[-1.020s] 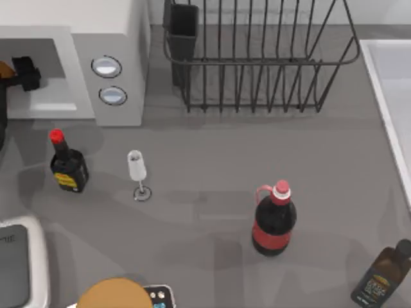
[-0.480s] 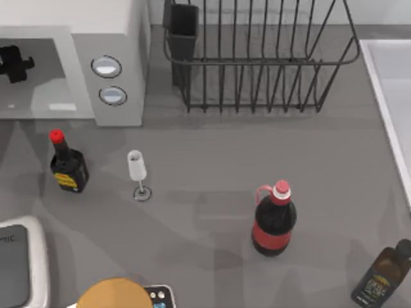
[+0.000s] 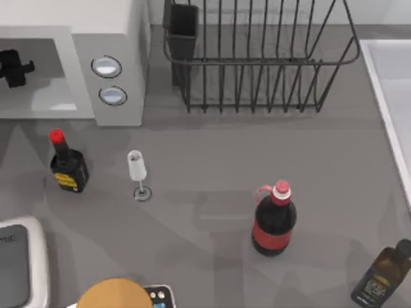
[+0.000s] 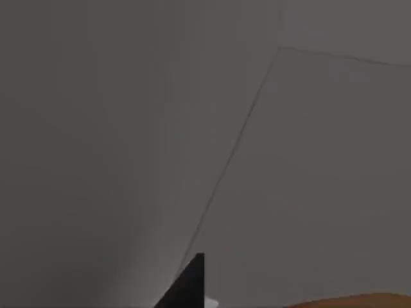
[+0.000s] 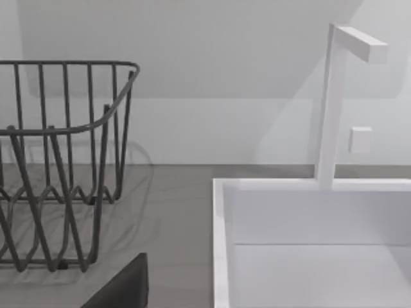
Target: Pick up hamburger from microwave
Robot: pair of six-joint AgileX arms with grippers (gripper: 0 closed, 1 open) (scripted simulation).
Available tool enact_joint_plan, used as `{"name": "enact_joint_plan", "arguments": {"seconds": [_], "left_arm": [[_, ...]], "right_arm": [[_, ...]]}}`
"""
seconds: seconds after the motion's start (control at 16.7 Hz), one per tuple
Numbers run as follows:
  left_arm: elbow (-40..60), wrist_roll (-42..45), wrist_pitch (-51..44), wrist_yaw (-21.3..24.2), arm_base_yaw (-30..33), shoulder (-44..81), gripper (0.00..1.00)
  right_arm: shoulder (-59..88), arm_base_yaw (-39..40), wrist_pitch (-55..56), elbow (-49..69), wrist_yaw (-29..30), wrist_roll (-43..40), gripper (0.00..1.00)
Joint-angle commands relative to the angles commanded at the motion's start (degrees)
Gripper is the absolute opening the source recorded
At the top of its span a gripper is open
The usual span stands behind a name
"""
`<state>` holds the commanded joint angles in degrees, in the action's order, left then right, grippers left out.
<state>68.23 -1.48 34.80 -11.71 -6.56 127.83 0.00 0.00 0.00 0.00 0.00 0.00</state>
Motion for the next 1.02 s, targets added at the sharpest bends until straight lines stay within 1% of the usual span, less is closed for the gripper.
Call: {"name": "enact_joint_plan", "arguments": {"seconds": [0.12,0.3,0.42,0.66,0.78,0.9,1.02], "left_arm": [[-0.81,-0.69,-0.77,-1.29,1.97,-1.56,0.0],[-3.6,-2.96,-3.38,-5.52,9.43,-6.8,0.0],[-6.24,-4.99,-5.78,-9.28,17.32,-11.85,0.0],[-12.18,-9.39,-11.1,-17.4,35.4,-23.44,0.0],[-14.88,-11.32,-13.48,-20.95,41.84,-28.67,0.0],[-16.95,-12.73,-15.27,-23.53,45.88,-32.47,0.0],[-17.88,-13.36,-16.08,-24.67,47.49,-34.04,0.0]], "right_arm": [[0.0,0.0,0.0,0.0,0.0,0.0,1.0],[0.0,0.0,0.0,0.0,0.0,0.0,1.0],[0.0,0.0,0.0,0.0,0.0,0.0,1.0],[0.0,0.0,0.0,0.0,0.0,0.0,1.0],[0.0,0.0,0.0,0.0,0.0,0.0,1.0],[0.0,0.0,0.0,0.0,0.0,0.0,1.0],[0.0,0.0,0.0,0.0,0.0,0.0,1.0]]}}
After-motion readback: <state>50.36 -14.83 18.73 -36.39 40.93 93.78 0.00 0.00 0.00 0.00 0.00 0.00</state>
